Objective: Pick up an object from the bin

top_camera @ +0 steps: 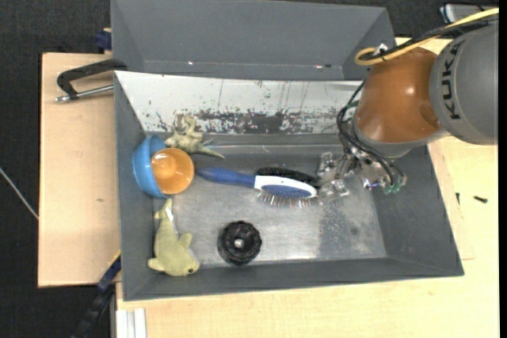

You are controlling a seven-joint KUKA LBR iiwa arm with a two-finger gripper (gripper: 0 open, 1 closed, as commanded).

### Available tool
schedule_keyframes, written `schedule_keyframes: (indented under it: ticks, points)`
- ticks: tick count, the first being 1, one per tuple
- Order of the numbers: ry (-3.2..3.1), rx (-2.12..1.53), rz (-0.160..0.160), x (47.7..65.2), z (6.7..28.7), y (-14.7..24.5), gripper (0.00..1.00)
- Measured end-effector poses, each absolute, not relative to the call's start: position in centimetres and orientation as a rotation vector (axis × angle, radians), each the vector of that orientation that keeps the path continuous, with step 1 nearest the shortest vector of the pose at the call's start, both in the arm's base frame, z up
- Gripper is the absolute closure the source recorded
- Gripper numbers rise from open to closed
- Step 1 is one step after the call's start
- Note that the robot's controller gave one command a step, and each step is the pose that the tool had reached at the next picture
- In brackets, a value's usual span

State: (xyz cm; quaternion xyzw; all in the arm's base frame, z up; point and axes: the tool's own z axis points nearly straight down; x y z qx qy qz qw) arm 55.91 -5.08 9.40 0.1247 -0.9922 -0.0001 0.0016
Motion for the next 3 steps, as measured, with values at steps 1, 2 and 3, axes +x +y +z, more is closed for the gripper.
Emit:
schedule_keyframes:
  ticks: [1,2,3]
  points:
    - [-3.118,0.395,-0.001,56.0,9.6,-4.9,0.0]
    - [-3.089,0.616,0.007,57.9,7.4,-0.8,0.0]
    - [-3.103,0.618,0.003,58.2,7.7,-0.6,1.0]
